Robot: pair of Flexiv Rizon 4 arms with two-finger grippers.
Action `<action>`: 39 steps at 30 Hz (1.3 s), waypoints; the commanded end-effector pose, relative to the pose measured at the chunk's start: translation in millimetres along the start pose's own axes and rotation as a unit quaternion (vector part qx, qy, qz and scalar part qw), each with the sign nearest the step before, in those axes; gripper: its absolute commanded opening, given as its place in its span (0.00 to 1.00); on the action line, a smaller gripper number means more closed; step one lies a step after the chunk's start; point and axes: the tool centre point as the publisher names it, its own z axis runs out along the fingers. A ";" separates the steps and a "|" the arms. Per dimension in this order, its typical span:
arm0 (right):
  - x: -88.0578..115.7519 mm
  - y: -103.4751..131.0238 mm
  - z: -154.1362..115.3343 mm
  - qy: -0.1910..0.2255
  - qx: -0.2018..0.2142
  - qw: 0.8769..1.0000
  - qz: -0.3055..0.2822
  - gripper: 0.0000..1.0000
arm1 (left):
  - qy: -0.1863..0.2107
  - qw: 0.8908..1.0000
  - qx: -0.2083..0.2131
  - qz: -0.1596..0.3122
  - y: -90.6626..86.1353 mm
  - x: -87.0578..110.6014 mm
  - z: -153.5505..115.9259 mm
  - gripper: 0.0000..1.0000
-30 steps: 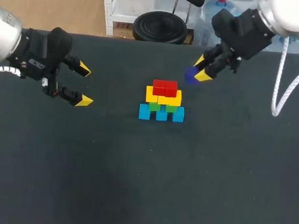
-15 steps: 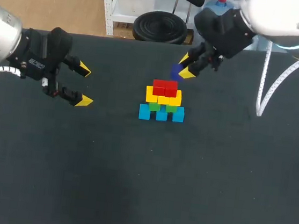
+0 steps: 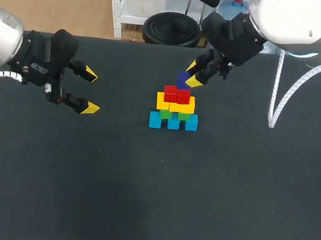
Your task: Place the blue cubes, place green cubes on the blue cubes, place the yellow cubes on the green cubes, then place the red cubes on the yellow cubes, and place purple cube on the red cubes.
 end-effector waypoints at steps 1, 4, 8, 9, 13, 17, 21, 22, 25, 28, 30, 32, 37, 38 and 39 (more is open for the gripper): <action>-2.5 -0.6 2.7 -0.001 -0.003 1.000 -0.001 0.00 | -0.004 1.000 -0.001 0.002 -0.4 1.9 -0.3 1.00; -3.6 0.9 5.5 -0.001 -0.005 1.000 -0.002 0.00 | -0.004 1.000 -0.001 0.002 -0.4 1.9 -0.3 1.00; -3.3 1.8 8.3 -0.002 -0.008 1.000 -0.002 0.00 | -0.004 1.000 -0.001 0.002 -0.4 1.9 -0.3 1.00; -3.4 1.9 9.4 -0.002 -0.009 1.000 -0.002 0.00 | -0.004 1.000 -0.001 0.002 -0.4 1.9 -0.3 1.00; -3.6 1.9 11.5 -0.001 -0.011 1.000 -0.001 0.00 | -0.004 1.000 -0.001 0.002 -0.4 1.9 -0.3 1.00; -4.9 2.5 12.4 -0.001 -0.012 1.000 -0.002 0.00 | -0.004 1.000 -0.001 0.002 -0.4 1.9 -0.3 1.00; -4.9 3.2 13.6 0.000 -0.013 1.000 -0.002 0.00 | -0.004 1.000 -0.001 0.002 -0.4 1.9 -0.3 1.00; -4.9 3.3 13.6 0.000 -0.013 1.000 -0.002 0.00 | -0.004 1.000 -0.001 0.002 -0.4 1.9 -0.3 1.00; -4.3 3.8 14.3 0.001 -0.013 1.000 -0.002 0.00 | -0.004 1.000 -0.001 0.002 -0.4 1.9 -0.3 1.00; -3.0 3.5 15.5 0.003 -0.014 1.000 -0.001 0.00 | -0.004 1.000 -0.001 0.002 -0.4 1.9 -0.3 1.00; -2.4 3.1 16.6 0.003 -0.015 1.000 0.001 0.00 | -0.004 1.000 -0.001 0.002 -0.4 1.9 -0.3 1.00; -2.2 3.1 17.5 0.004 -0.016 1.000 0.002 0.00 | -0.004 1.000 -0.001 0.002 -0.4 1.9 -0.3 1.00; -2.0 3.2 18.2 0.006 -0.016 1.000 0.003 0.00 | -0.004 1.000 -0.001 0.002 -0.4 1.9 -0.3 1.00; -2.1 3.2 18.2 0.006 -0.016 1.000 0.003 0.00 | -0.004 1.000 -0.001 0.002 -0.4 1.9 -0.3 1.00; -2.1 3.0 18.2 0.005 -0.016 1.000 0.003 0.00 | -0.004 1.000 -0.001 0.002 -0.4 1.9 -0.3 1.00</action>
